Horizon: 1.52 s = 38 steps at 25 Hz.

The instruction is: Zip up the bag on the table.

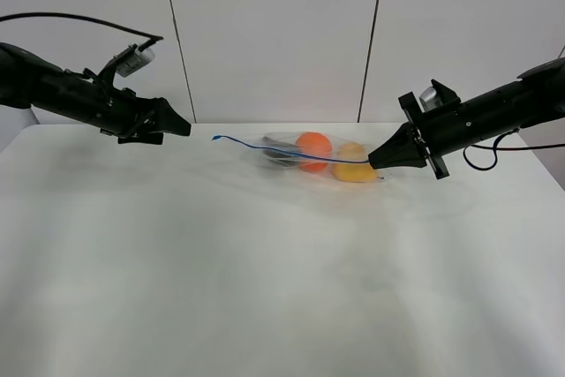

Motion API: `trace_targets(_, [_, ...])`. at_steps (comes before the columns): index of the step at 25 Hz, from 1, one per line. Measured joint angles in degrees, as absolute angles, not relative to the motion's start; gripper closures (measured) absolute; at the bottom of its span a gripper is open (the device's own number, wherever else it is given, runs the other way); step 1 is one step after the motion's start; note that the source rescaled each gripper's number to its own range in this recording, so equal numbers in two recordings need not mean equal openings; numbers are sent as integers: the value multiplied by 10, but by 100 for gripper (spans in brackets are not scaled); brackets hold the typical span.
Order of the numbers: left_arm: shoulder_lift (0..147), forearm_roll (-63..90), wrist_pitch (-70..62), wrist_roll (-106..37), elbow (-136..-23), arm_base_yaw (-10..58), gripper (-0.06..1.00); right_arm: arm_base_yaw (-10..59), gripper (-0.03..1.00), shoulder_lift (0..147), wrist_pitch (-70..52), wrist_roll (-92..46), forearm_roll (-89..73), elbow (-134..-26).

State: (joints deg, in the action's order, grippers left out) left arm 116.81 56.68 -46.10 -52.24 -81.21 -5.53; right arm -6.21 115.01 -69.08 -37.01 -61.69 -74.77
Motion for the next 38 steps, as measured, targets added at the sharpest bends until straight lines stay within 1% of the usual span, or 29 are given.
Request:
trace_targets(2, [1168, 484, -491, -430, -833, -61, -3, -62, 97, 1150, -691, -370, -617, -748])
trace_targets(6, [1168, 265, -534, -233, -875, -58, -2, -62, 97, 1150, -691, -370, -617, -748])
trace_targets(9, [1168, 167, -565, -131, -908, -56, -2, -62, 97, 1150, -691, -370, -617, -748])
trace_targets(12, [1168, 149, -604, -94, -933, -56, -2, -62, 97, 1150, -691, -370, -617, -748])
trace_targets(17, [1166, 146, -681, -90, -960, -54, -2, -62, 97, 1150, -691, -370, -617, -748])
trace_targets(19, [1155, 146, -688, -90, -962, -54, -2, -62, 93, 1150, -689, -370, -613, -748])
trace_targets(21, [1138, 146, -692, -89, -962, -54, -2, -62, 83, 1150, -685, -370, -600, -748])
trace_targets(22, [1126, 145, -693, -89, -962, -54, -2, -62, 74, 1150, -681, -370, -592, -748])
trace_targets(24, [1100, 145, -694, -88, -963, -54, -2, -62, 48, 1150, -667, -369, -582, -748])
trace_targets(25, [1084, 145, -695, -87, -963, -54, -2, -62, 33, 1150, -658, -365, -581, -748])
trace_targets(26, [1069, 145, -695, -87, -963, -54, -2, -62, 20, 1150, -652, -361, -578, -748])
trace_targets(27, [1053, 145, -695, -87, -963, -54, -2, -62, 12, 1150, -647, -353, -570, -749])
trace_targets(28, [1041, 145, -696, -87, -963, -54, -2, -62, 8, 1150, -644, -340, -556, -753])
trace_targets(30, [1014, 142, -696, -87, -963, -54, -2, -62, 4, 1150, -643, -300, -489, -777])
trace_targets(34, [971, 132, -697, -87, -963, -54, -2, -62, 2, 1150, -672, -188, -299, -848])
trace_targets(38, [951, 130, -697, -86, -963, -54, -2, -62, 2, 1147, -690, -129, -178, -909])
